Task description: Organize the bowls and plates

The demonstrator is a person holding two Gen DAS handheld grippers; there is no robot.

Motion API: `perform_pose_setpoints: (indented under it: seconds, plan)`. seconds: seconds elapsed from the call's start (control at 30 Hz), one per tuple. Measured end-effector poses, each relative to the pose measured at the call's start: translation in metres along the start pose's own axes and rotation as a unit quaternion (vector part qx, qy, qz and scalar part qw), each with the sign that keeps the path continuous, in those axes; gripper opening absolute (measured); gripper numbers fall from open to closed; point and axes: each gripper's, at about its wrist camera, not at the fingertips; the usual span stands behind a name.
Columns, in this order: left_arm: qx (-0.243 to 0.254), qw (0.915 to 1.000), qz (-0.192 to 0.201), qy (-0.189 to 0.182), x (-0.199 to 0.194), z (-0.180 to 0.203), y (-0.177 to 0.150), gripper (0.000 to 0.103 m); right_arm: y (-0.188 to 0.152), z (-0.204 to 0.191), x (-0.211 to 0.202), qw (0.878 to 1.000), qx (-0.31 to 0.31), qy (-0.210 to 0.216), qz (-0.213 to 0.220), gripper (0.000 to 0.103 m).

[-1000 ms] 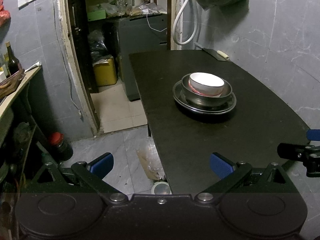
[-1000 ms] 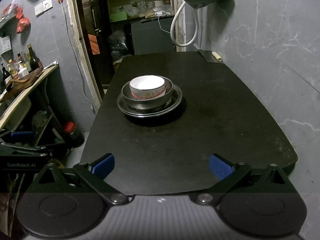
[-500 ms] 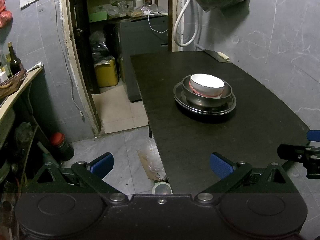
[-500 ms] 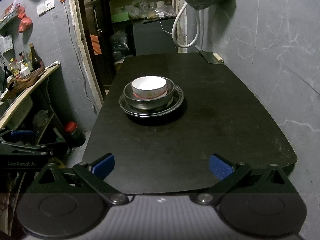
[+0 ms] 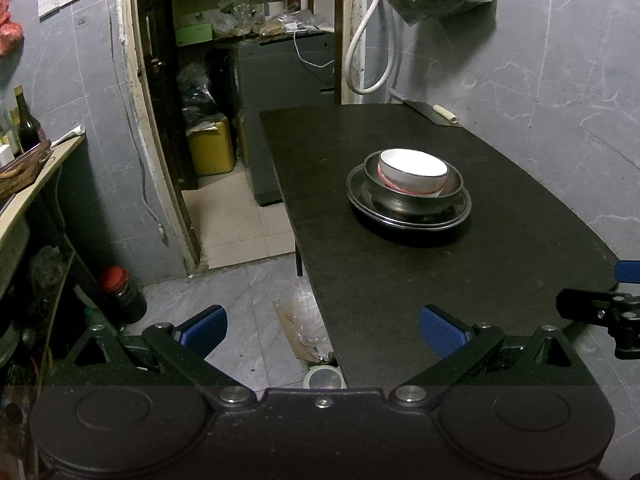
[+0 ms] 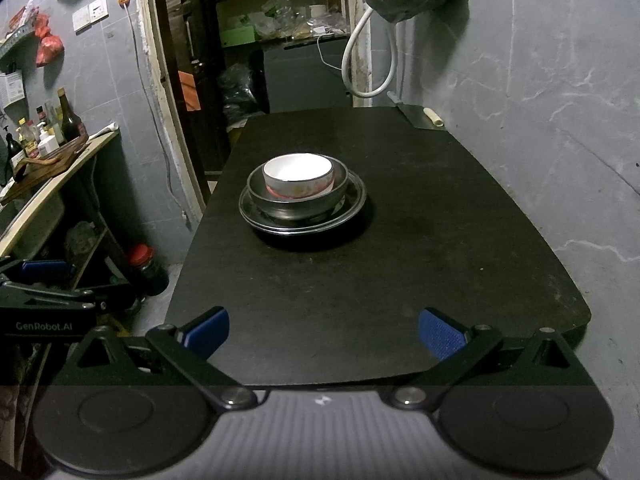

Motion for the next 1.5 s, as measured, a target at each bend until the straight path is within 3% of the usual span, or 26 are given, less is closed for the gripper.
perform_pose_setpoints:
  seconds: [1.5]
  plan:
    - [0.0,1.0,0.002,-0.006,-0.0023,-0.0019,0.0017,0.102,-0.0006,-0.0029,-0.0002,1.0,0.001,-0.005,-0.001,0.103]
Point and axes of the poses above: each gripper's, at about its wrist camera, not at the fingertips, and x roughly the way its jaws point, z to its right, y to its top, and after that the axes turned 6 degrees about y, right-handed
